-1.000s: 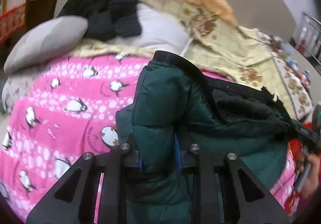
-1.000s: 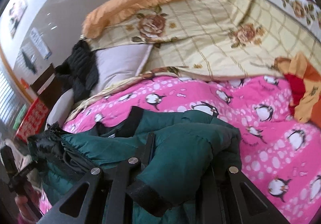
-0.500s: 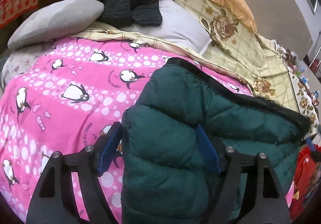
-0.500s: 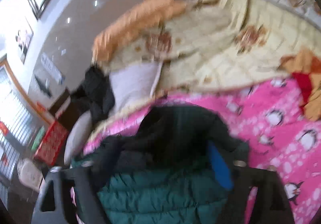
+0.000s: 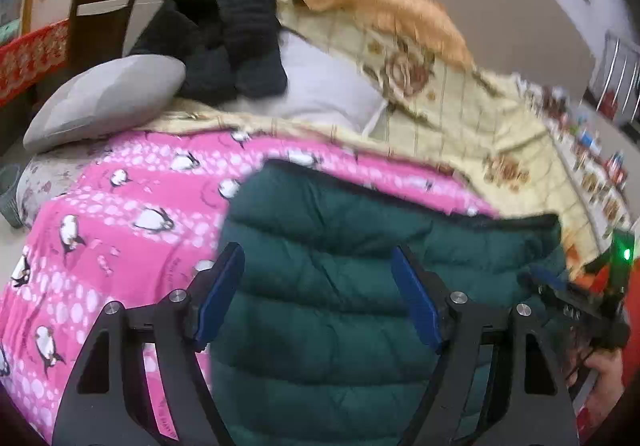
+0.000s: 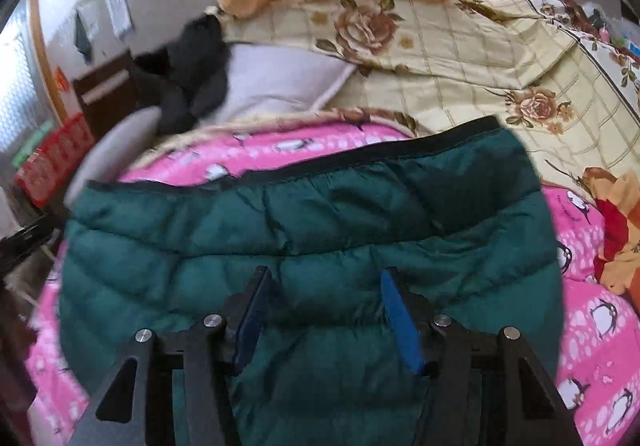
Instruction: Fold large clothes
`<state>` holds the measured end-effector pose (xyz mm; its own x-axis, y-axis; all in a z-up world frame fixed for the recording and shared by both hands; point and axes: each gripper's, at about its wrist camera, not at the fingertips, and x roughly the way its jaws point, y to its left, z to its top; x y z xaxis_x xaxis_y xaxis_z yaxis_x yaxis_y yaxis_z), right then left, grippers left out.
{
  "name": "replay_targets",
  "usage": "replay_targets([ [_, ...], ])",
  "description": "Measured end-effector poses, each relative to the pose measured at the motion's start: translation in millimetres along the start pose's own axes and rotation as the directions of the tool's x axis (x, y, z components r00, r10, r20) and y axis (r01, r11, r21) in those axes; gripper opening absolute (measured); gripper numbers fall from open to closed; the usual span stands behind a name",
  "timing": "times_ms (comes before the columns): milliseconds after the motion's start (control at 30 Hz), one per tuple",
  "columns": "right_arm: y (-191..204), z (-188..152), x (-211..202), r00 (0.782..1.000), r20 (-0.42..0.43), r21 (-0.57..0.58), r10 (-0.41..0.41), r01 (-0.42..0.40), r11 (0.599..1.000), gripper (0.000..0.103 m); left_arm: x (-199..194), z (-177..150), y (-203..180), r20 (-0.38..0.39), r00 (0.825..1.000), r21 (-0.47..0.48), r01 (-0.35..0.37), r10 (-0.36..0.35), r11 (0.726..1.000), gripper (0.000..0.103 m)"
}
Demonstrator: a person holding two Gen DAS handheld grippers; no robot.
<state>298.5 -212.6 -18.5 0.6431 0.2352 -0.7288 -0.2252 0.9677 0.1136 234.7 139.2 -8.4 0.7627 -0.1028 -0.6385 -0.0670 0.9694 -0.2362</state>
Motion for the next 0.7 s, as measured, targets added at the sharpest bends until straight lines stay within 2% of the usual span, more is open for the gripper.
replay_targets([
  [67, 0, 0, 19, 0.999, 0.009, -0.005, -0.048, 0.048, 0.999, 0.055, 28, -4, -6, -0.039, 0.998, 0.019, -0.045, 0.046, 0.999, 0.077],
  [200, -6, 9, 48, 0.997, -0.007, 0.019, -0.078, 0.078, 0.997, 0.055, 59, -2, -2, -0.012, 0.996, -0.007, -0.088, 0.088, 0.996, 0.079],
  [267, -8, 15, 61, 0.997, -0.007, 0.019, -0.082, 0.082, 0.996, 0.055, 67, -1, -1, -0.001, 0.995, -0.021, -0.096, 0.096, 0.995, 0.079],
  [400, -9, 19, 73, 0.997, 0.001, 0.021, -0.083, 0.083, 0.996, 0.055, 70, -3, -7, 0.006, 0.99, 0.013, -0.139, 0.139, 0.99, 0.079],
  [533, -5, 16, 49, 0.997, 0.008, 0.027, -0.072, 0.072, 0.997, 0.055, 61, -4, -5, -0.009, 0.992, 0.021, -0.126, 0.126, 0.992, 0.079],
  [700, 10, -1, -14, 0.999, 0.043, 0.006, -0.001, 0.001, 1.0, 0.057, 34, -8, -9, -0.011, 0.994, 0.023, -0.11, 0.11, 0.994, 0.079],
])
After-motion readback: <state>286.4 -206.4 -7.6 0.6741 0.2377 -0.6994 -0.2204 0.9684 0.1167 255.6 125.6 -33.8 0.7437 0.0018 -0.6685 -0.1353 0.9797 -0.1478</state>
